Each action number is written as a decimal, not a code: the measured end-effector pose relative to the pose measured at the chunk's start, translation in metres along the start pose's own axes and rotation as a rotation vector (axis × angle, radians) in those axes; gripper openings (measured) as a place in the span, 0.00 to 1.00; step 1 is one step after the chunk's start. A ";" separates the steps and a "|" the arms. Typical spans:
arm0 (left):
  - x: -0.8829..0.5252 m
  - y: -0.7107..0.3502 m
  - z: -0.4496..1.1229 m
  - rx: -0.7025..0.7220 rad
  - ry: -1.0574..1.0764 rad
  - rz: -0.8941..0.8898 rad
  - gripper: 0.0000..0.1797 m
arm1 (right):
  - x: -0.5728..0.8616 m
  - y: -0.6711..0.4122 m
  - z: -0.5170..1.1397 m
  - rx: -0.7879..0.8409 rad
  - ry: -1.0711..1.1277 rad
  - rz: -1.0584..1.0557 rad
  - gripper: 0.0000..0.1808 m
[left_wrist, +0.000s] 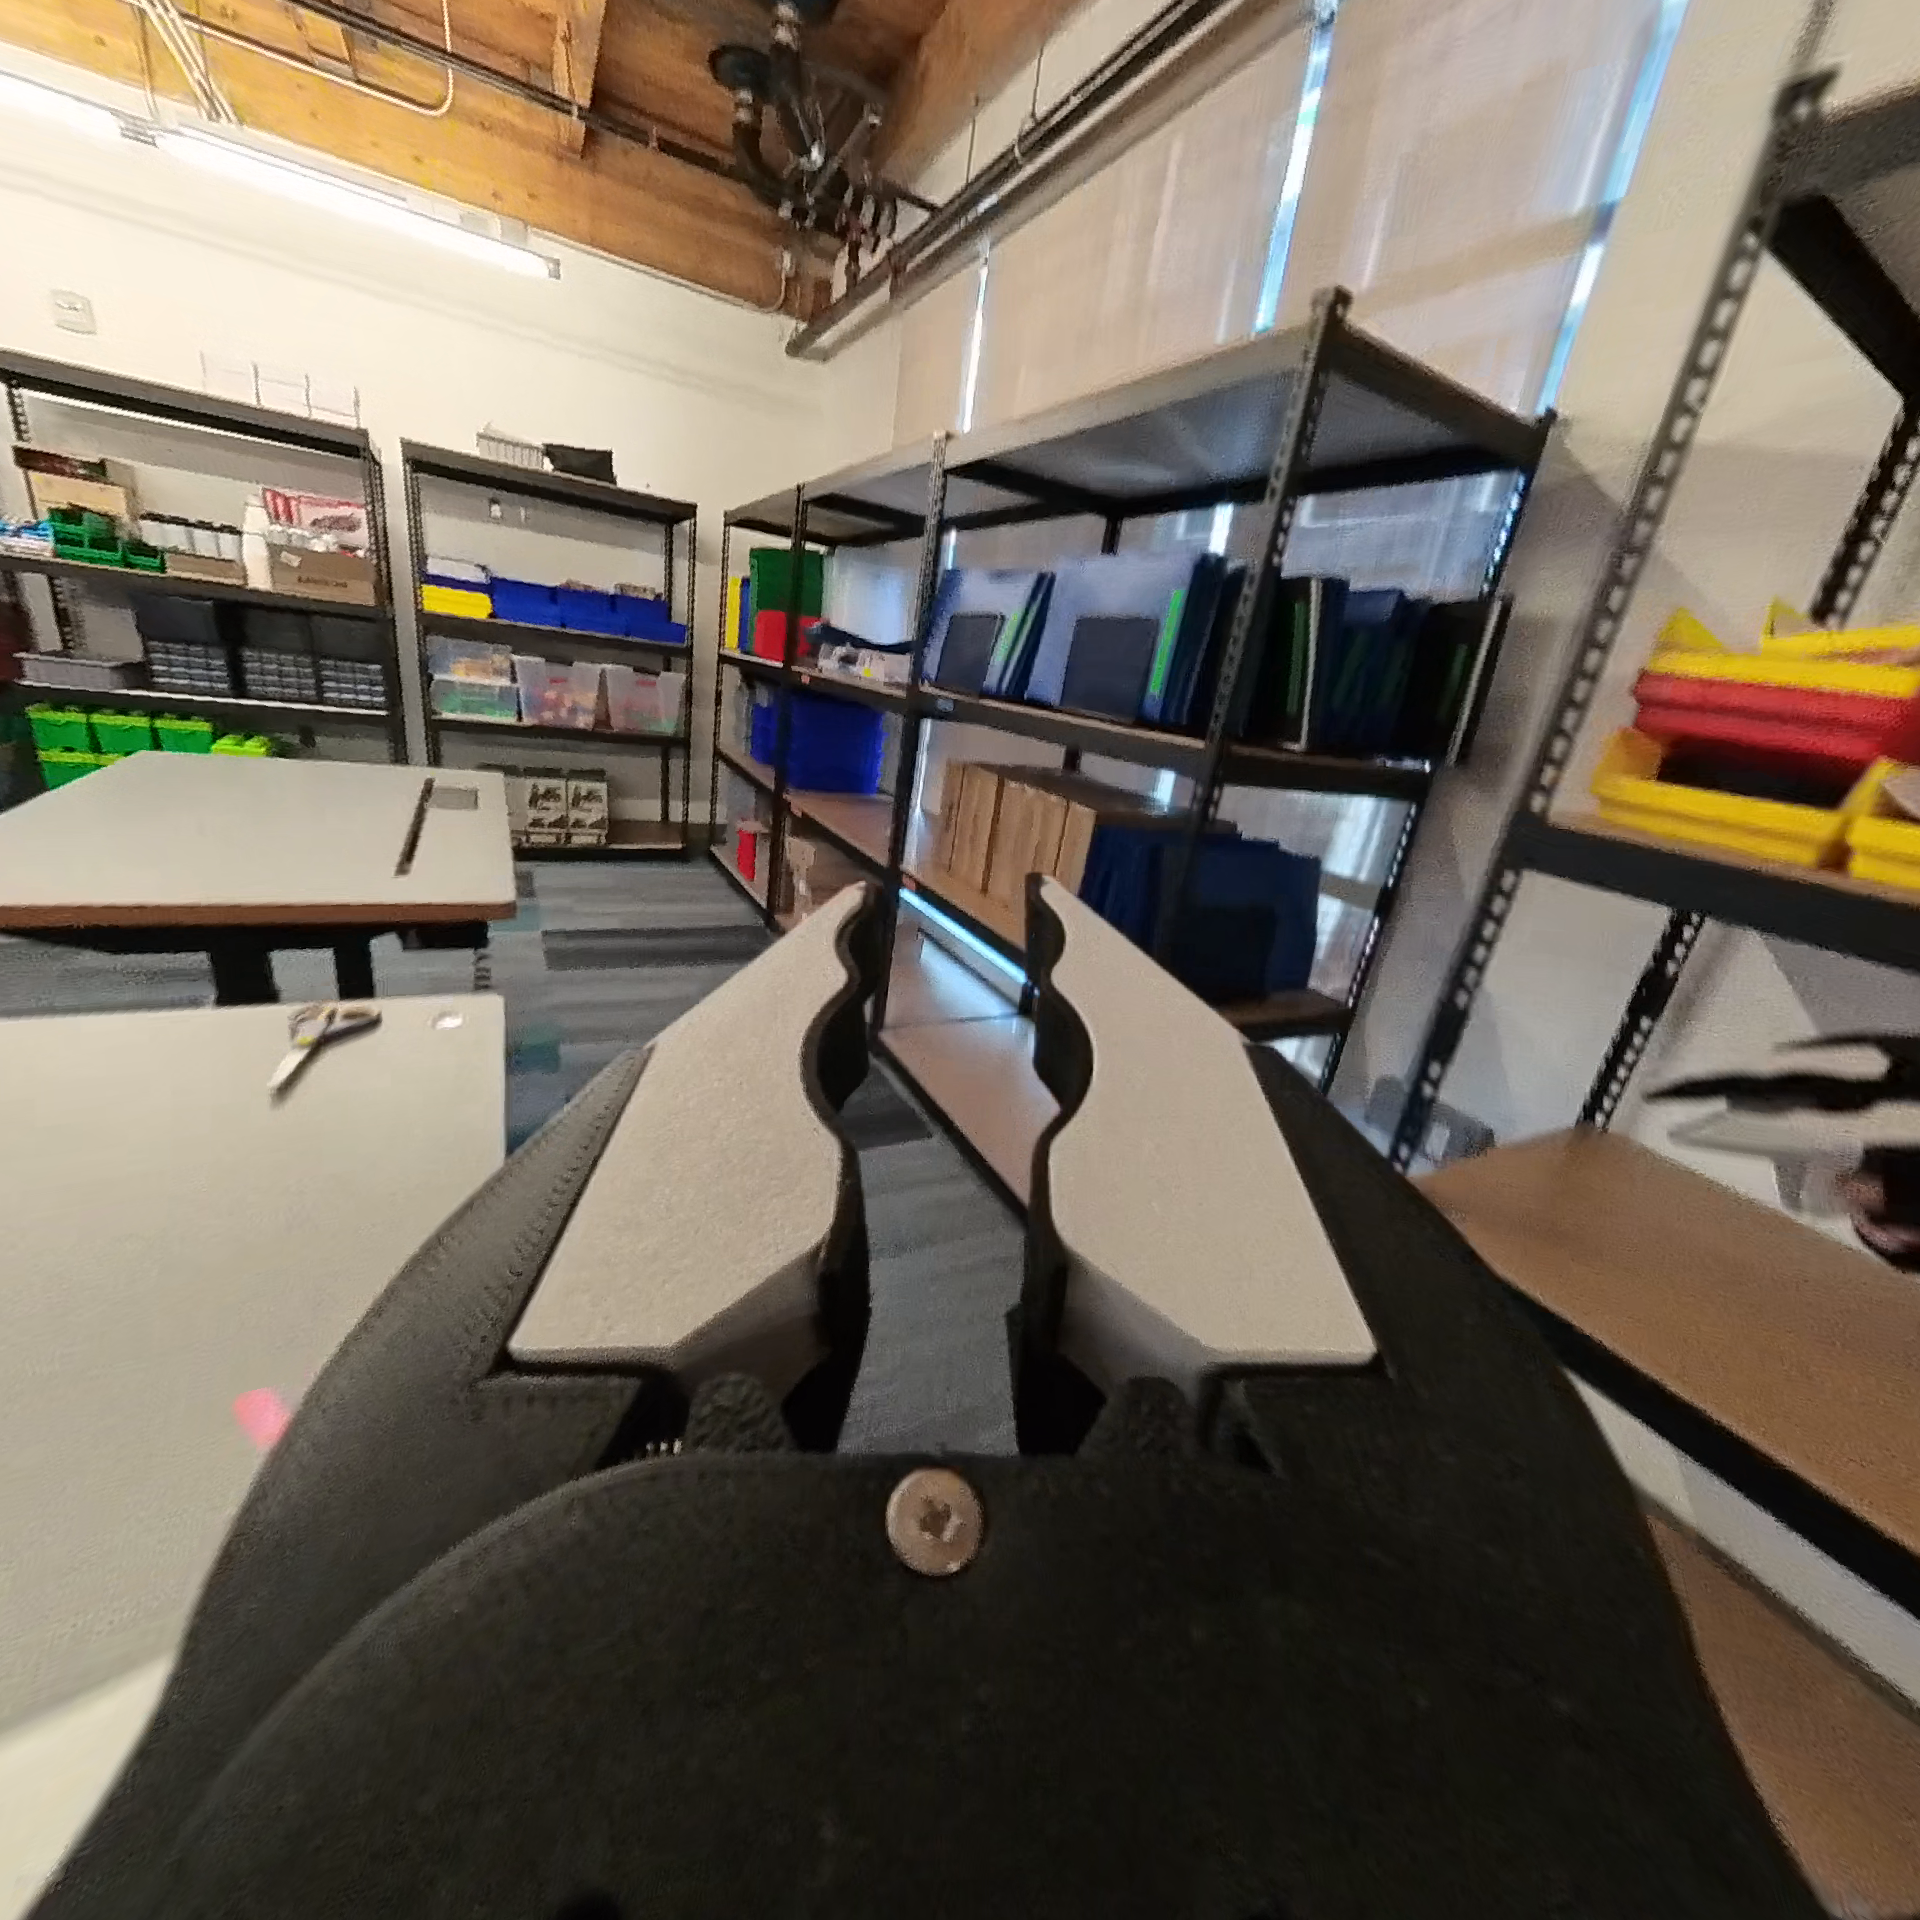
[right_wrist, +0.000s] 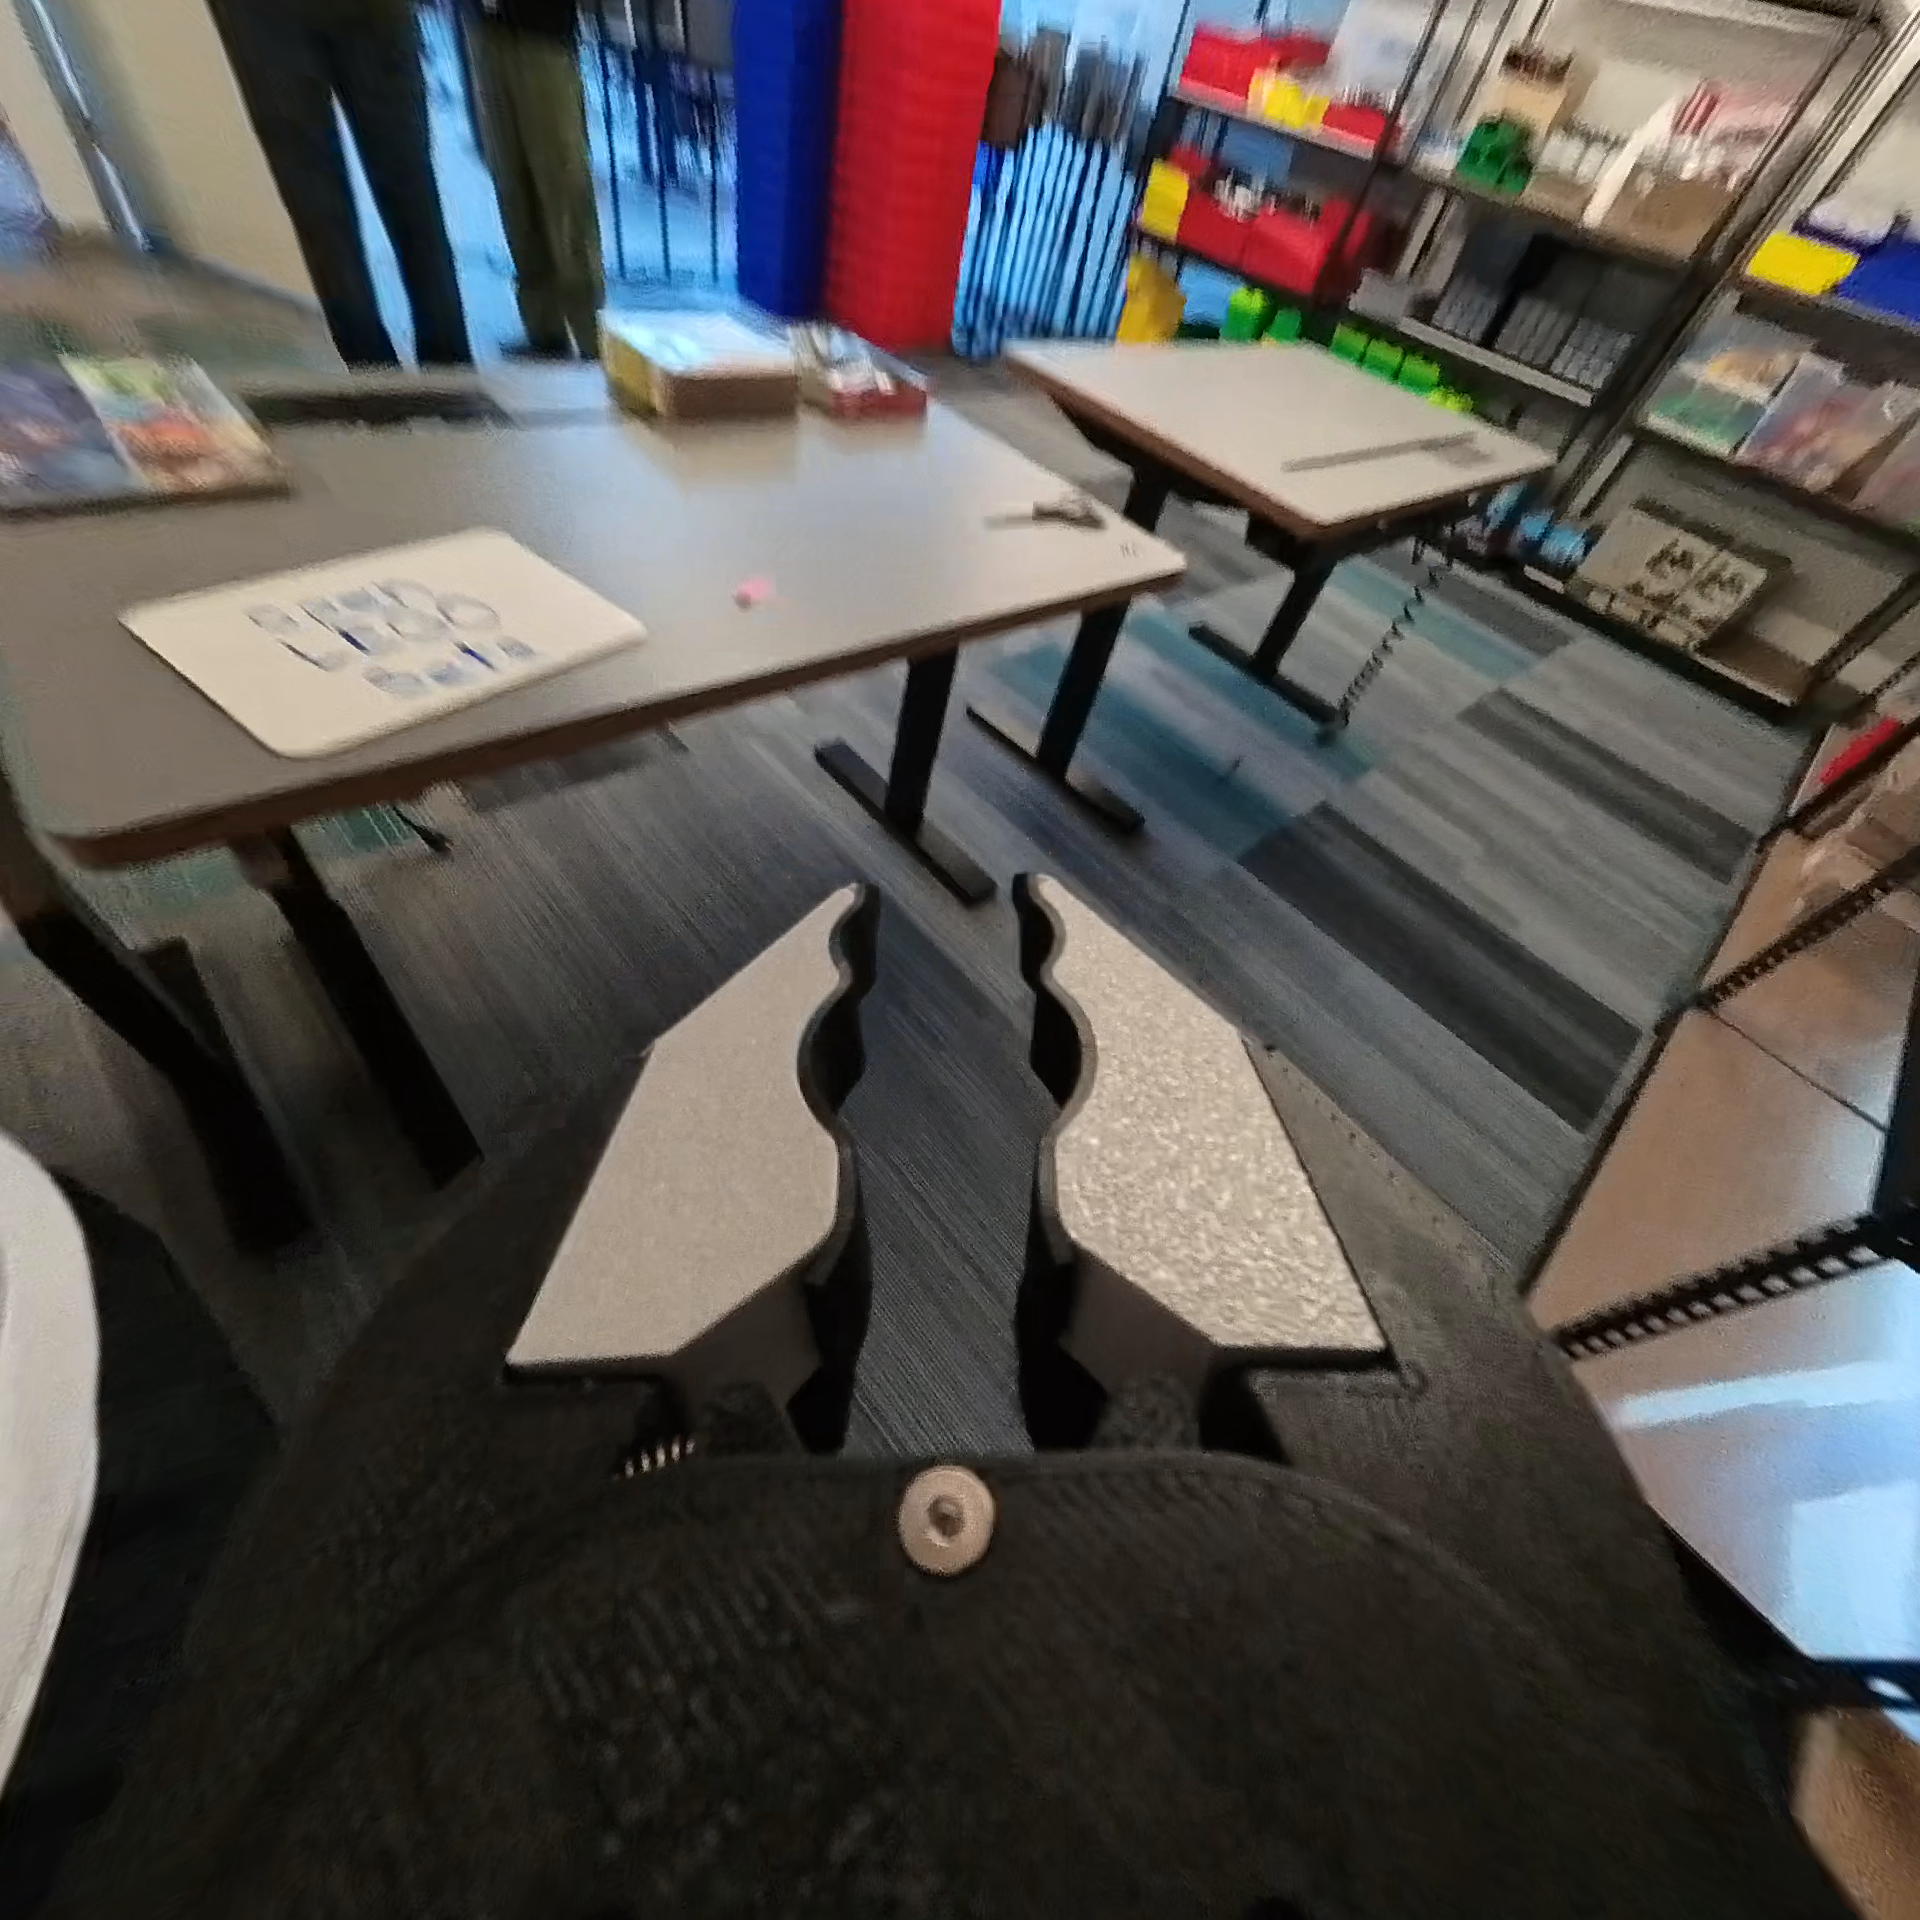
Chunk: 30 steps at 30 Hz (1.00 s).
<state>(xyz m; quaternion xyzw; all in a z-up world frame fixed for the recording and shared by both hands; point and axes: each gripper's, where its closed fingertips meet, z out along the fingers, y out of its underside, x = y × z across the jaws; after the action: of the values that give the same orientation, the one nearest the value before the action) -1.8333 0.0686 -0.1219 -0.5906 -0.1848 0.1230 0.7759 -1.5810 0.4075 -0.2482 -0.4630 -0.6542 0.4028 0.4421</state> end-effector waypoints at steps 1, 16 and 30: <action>-0.017 -0.003 0.030 0.014 0.004 -0.007 0.14 | 0.022 0.008 0.014 -0.041 -0.005 -0.007 0.14; -0.240 0.036 0.270 0.044 -0.452 0.031 0.15 | 0.274 -0.092 0.523 -0.055 -0.716 -0.357 0.11; -0.428 0.120 0.303 -0.329 -1.034 0.076 0.20 | 0.216 -0.089 1.025 -0.264 -1.062 -0.801 0.18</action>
<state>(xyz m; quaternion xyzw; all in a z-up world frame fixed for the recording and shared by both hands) -2.3465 0.1898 -0.2274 -0.5728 -0.5378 0.3947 0.4764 -2.6170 0.4730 -0.4121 0.0256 -0.9473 0.2974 0.1159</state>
